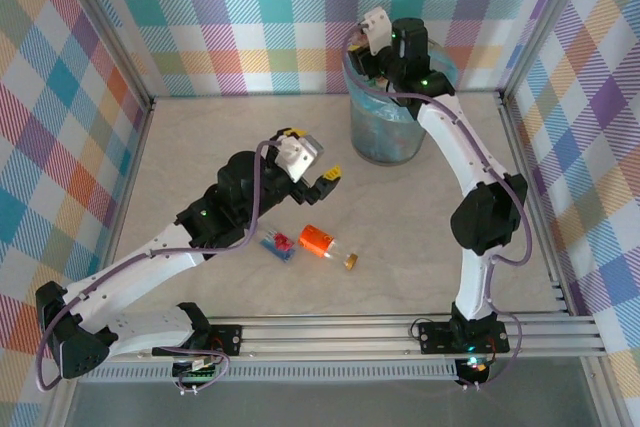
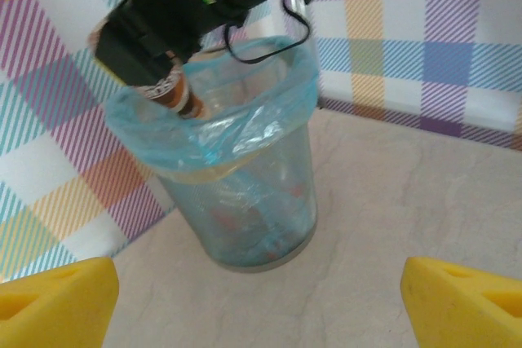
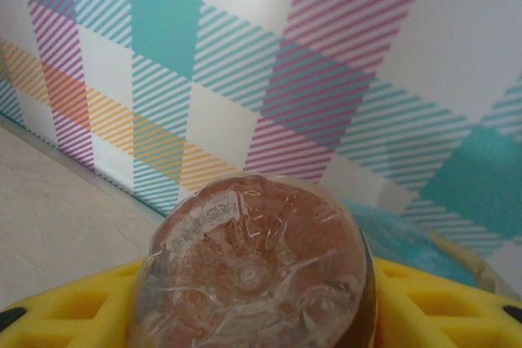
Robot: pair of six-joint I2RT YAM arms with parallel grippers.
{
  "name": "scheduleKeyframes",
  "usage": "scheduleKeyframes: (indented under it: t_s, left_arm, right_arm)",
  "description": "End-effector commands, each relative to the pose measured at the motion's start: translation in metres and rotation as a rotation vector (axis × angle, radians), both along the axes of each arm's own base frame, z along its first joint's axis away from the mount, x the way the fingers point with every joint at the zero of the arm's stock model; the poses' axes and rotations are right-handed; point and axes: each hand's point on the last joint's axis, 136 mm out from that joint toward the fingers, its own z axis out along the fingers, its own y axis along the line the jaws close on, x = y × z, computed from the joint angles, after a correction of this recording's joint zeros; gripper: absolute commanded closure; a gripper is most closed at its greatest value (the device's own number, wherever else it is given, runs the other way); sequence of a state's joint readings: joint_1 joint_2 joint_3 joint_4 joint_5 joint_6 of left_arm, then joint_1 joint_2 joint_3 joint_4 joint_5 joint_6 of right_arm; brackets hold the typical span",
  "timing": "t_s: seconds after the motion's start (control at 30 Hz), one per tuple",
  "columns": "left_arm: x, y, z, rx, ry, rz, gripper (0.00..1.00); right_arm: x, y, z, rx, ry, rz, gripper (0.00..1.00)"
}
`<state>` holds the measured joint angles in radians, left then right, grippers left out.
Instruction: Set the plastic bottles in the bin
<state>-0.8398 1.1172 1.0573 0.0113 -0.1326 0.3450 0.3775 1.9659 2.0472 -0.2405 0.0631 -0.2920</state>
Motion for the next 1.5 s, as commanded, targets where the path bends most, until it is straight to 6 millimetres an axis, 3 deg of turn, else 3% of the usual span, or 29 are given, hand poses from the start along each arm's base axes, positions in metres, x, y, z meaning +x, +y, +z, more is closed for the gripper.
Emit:
scheduleKeyframes:
  t_s: [0.0, 0.17, 0.33, 0.57, 0.67, 0.8, 1.03, 1.33, 1.47]
  left_arm:
    - [0.005, 0.015, 0.008, -0.058, 0.028, 0.061, 0.10]
    - [0.011, 0.021, 0.004, -0.067, 0.051, 0.091, 0.09]
    - [0.015, 0.024, 0.000, -0.074, 0.067, 0.111, 0.09]
    - [0.019, 0.029, -0.006, -0.077, 0.083, 0.137, 0.09]
    - [0.021, 0.031, -0.009, -0.083, 0.093, 0.149, 0.09]
    - [0.022, 0.033, -0.012, -0.088, 0.107, 0.156, 0.09]
    - [0.023, 0.039, -0.018, -0.083, 0.120, 0.174, 0.09]
    - [0.027, 0.040, -0.023, -0.088, 0.140, 0.182, 0.09]
    - [0.028, 0.043, -0.025, -0.094, 0.148, 0.192, 0.09]
  right_arm:
    - [-0.010, -0.005, 0.027, 0.115, -0.047, -0.010, 0.37]
    - [-0.012, -0.013, 0.026, 0.142, -0.044, -0.037, 0.26]
    - [-0.012, -0.018, 0.032, 0.127, -0.057, -0.052, 0.24]
    - [-0.024, -0.002, 0.031, 0.127, 0.044, 0.049, 0.42]
    - [-0.021, -0.001, 0.011, 0.091, 0.111, 0.046, 0.46]
    - [-0.010, -0.020, -0.021, -0.009, 0.198, -0.053, 0.49]
    - [-0.011, -0.057, -0.070, -0.052, 0.348, -0.147, 0.52]
    - [-0.007, -0.066, -0.084, -0.076, 0.402, -0.186, 0.54]
    - [-0.008, -0.078, -0.100, -0.104, 0.476, -0.224, 0.54]
